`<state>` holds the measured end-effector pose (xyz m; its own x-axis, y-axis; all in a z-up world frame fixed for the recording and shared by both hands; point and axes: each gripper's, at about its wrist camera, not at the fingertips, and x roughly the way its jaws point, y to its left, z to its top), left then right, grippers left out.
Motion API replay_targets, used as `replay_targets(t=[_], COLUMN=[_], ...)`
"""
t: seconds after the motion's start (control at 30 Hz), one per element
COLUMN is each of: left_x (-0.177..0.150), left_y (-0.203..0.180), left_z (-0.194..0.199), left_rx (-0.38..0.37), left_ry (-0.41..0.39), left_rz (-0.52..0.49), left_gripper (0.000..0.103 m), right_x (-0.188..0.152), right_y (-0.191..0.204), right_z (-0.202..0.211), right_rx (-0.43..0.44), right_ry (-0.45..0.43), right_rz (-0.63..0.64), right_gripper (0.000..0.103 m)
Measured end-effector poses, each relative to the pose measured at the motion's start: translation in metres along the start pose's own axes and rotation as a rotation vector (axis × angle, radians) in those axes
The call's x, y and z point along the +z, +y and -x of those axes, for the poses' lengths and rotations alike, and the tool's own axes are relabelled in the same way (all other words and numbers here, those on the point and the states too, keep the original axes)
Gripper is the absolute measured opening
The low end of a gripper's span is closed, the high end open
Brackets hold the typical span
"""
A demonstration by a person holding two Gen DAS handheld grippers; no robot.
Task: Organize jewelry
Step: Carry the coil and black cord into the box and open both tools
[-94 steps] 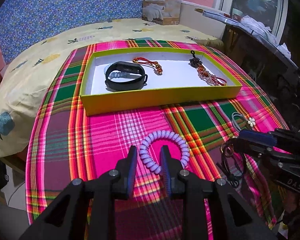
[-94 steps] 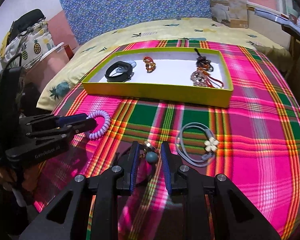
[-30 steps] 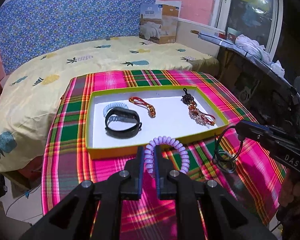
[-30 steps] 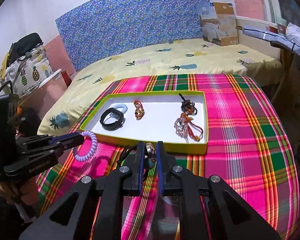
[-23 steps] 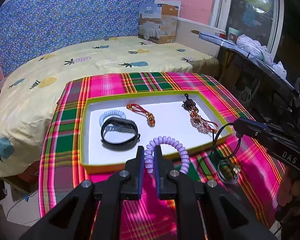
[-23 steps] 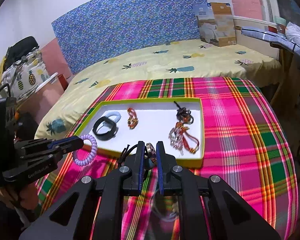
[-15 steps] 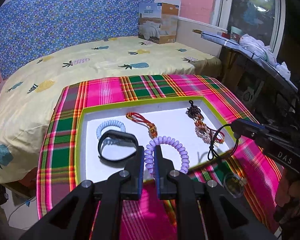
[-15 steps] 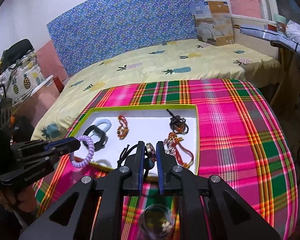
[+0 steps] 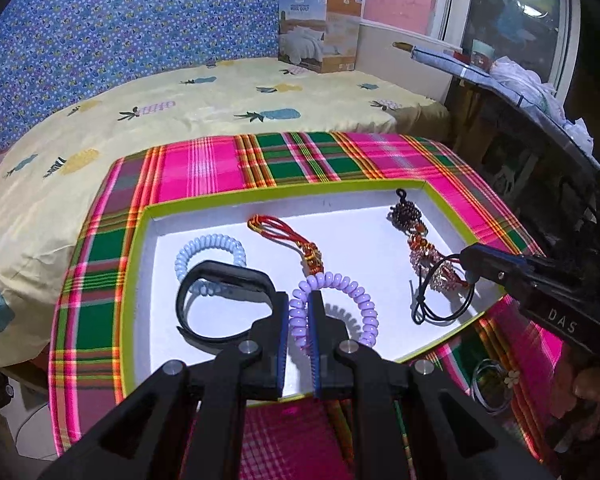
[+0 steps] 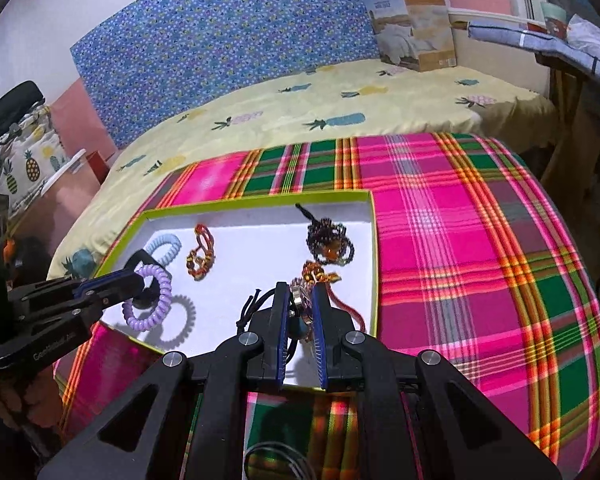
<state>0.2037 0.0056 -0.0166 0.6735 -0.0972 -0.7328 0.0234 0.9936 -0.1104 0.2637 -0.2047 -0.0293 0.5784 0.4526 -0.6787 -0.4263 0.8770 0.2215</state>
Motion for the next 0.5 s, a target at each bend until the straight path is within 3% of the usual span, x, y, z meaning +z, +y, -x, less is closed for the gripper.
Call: replay_targets(t=[0.5], left_x=[-0.005], left_y=[-0.004], left_z=[-0.017], left_rx=[-0.002], left_ry=[0.065], left_rz=[-0.011], left_gripper=[0.010], right_x=[-0.007], right_y=[0.007], right_z=[-0.014], right_rx=[-0.001], right_ry=[0.068], right_rz=[0.032], right_gripper=[0.012])
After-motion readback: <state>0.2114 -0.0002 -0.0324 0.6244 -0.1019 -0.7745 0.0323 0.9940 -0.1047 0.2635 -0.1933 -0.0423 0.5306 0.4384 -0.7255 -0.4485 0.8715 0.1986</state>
